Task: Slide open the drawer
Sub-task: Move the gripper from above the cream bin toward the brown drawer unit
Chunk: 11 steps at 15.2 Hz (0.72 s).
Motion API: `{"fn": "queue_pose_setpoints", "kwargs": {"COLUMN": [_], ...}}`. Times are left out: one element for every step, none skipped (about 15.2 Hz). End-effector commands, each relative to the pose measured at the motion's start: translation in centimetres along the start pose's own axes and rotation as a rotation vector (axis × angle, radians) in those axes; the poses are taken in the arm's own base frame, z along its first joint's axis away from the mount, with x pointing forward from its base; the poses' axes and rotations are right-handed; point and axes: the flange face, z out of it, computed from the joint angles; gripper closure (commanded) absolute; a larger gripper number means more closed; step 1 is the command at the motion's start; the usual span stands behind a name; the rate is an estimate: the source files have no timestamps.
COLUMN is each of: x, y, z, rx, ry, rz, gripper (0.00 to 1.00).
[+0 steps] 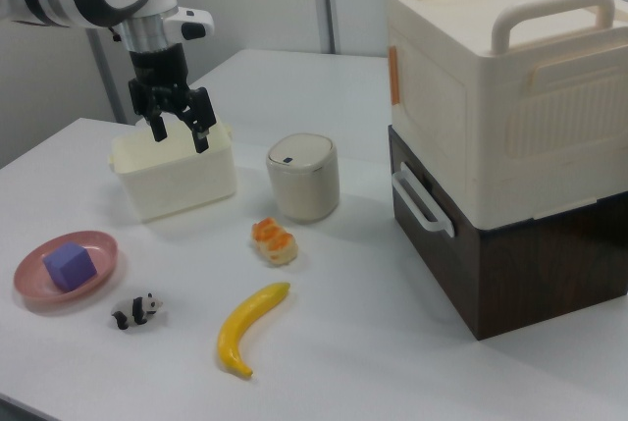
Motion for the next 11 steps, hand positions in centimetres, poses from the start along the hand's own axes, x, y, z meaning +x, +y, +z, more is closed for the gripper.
{"fn": "queue_pose_setpoints", "kwargs": {"x": [-0.34, -0.34, -0.34, -0.34, -0.3, -0.3, -0.35, -0.35, -0.34, -0.23, -0.2], "y": [0.92, 0.94, 0.94, 0.94, 0.93, 0.93, 0.94, 0.94, 0.94, 1.1, 1.27], "z": [0.07, 0.07, 0.07, 0.07, 0.16, 0.16, 0.02, -0.04, -0.06, -0.01, -0.02], "rx": [-0.007, -0.007, -0.007, -0.007, -0.007, -0.007, -0.007, -0.007, -0.007, -0.007, -0.006], "ry": [-0.014, -0.014, -0.014, -0.014, -0.015, -0.015, -0.014, -0.014, -0.012, -0.01, -0.008], "rz": [0.008, 0.009, 0.009, 0.009, 0.009, 0.007, 0.001, 0.0, -0.003, -0.011, -0.039], "gripper": [0.0, 0.0, 0.0, 0.0, 0.0, 0.0, 0.0, 0.0, 0.0, 0.0, 0.0]}}
